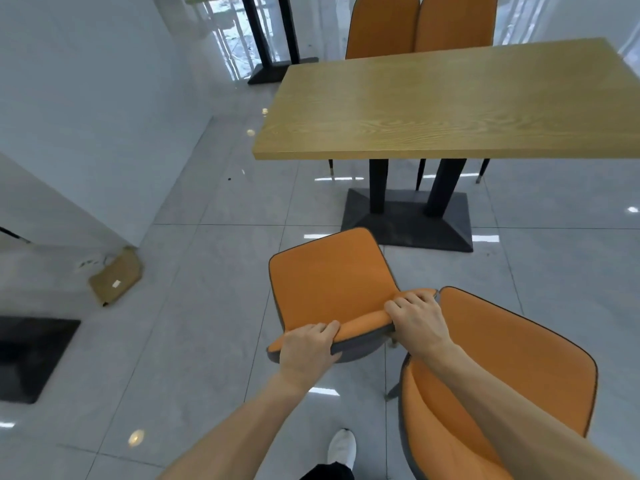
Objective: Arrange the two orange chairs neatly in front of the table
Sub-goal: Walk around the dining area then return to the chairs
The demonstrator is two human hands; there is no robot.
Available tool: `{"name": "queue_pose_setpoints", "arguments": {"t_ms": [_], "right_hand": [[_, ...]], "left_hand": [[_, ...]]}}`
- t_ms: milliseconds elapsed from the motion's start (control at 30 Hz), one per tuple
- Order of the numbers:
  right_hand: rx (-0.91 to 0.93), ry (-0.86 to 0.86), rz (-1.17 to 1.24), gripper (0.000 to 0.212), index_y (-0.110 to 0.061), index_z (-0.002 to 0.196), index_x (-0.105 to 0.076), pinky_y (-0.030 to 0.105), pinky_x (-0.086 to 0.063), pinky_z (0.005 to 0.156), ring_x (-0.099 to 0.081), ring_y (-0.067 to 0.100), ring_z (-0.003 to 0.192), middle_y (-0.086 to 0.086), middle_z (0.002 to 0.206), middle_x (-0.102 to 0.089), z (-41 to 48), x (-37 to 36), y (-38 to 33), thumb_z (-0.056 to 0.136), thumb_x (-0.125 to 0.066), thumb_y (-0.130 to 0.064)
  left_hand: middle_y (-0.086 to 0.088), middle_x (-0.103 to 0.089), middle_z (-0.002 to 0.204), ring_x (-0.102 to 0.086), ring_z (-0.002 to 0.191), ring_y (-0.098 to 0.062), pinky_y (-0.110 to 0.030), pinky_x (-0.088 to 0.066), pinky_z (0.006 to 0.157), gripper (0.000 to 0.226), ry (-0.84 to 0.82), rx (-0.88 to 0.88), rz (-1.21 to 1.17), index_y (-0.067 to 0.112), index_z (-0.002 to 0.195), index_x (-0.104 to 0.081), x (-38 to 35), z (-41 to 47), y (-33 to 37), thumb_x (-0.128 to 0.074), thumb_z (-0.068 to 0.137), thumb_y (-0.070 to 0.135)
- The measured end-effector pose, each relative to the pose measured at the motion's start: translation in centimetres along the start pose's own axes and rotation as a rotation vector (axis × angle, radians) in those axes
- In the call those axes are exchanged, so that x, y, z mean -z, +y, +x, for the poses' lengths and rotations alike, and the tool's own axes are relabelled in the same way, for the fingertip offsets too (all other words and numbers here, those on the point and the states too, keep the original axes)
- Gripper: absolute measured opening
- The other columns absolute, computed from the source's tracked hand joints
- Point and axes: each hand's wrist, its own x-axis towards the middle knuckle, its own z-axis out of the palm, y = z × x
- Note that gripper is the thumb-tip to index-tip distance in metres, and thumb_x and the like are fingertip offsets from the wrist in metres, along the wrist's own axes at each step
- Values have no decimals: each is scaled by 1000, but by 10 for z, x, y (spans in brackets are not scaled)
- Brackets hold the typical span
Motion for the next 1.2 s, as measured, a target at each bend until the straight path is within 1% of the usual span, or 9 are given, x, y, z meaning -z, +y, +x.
{"name": "queue_pose_setpoints", "arguments": {"t_ms": [67, 200, 333, 433, 533, 767, 967, 1100, 1200], "right_hand": [[-40, -2, 11, 23, -18, 62, -59, 36, -47, 69, -62, 24, 62, -1, 59, -66, 9, 2, 8, 51, -77, -9], [-83, -24, 27, 36, -16, 65, -61, 38, -46, 64, -60, 25, 61, -1, 58, -63, 34, 5, 20, 42, -88, -17], [-96, 0, 34, 34, -17, 65, -59, 39, -44, 65, -58, 25, 61, -1, 58, -62, 59, 1, 35, 46, -87, -14], [-100, 25, 41, 30, -16, 69, -61, 41, -45, 68, -61, 26, 66, 1, 64, -66, 73, -2, 51, 52, -86, -11], [-110, 47, 35, 27, -17, 70, -61, 40, -43, 69, -62, 26, 67, 1, 67, -67, 86, -4, 63, 57, -83, -8], [-122, 43, 33, 35, -17, 69, -61, 42, -45, 69, -61, 25, 65, 0, 65, -66, 125, 1, 82, 49, -89, -15], [-110, 101, 66, 35, -16, 67, -59, 42, -43, 71, -59, 24, 64, 0, 63, -64, 162, 2, 91, 49, -89, -15], [-84, 91, 71, 32, -16, 69, -60, 42, -42, 72, -59, 25, 65, 1, 66, -65, 167, -2, 88, 53, -88, -16], [-95, 99, 73, 35, -15, 73, -62, 43, -43, 71, -60, 26, 68, 2, 69, -67, 160, -1, 85, 52, -89, -17]], "left_hand": [[7, -61, 52, -57, 43, -11, -18, -38, 35, 36, 26, -32, 0, 23, 78, -68, -2, 18, -4, -86, 49, 35], [7, -63, 55, -59, 44, -12, -19, -40, 37, 32, 60, -83, 4, 22, 78, -68, -6, 60, -19, -85, 54, 33], [6, -62, 53, -58, 43, -13, -18, -40, 38, 29, 72, -102, 3, 22, 77, -67, -12, 91, -27, -84, 57, 34], [6, -63, 55, -59, 45, -13, -20, -44, 37, 33, 57, -108, -4, 23, 80, -66, -19, 109, -26, -85, 57, 36], [7, -62, 55, -58, 46, -13, -20, -42, 37, 35, 70, -122, 2, 23, 79, -67, -22, 127, -27, -85, 53, 37], [6, -62, 54, -57, 44, -13, -20, -42, 37, 37, 95, -138, 15, 22, 77, -67, -22, 171, -35, -87, 50, 37], [6, -64, 54, -59, 45, -13, -18, -41, 39, 35, 112, -130, 8, 23, 77, -67, -24, 205, -53, -87, 53, 39], [5, -65, 57, -60, 47, -15, -21, -47, 39, 35, 94, -137, 3, 22, 80, -67, -31, 205, -64, -87, 57, 39], [5, -65, 58, -60, 48, -15, -22, -46, 38, 36, 39, -134, 16, 22, 79, -67, -29, 202, -60, -87, 55, 40]]}}
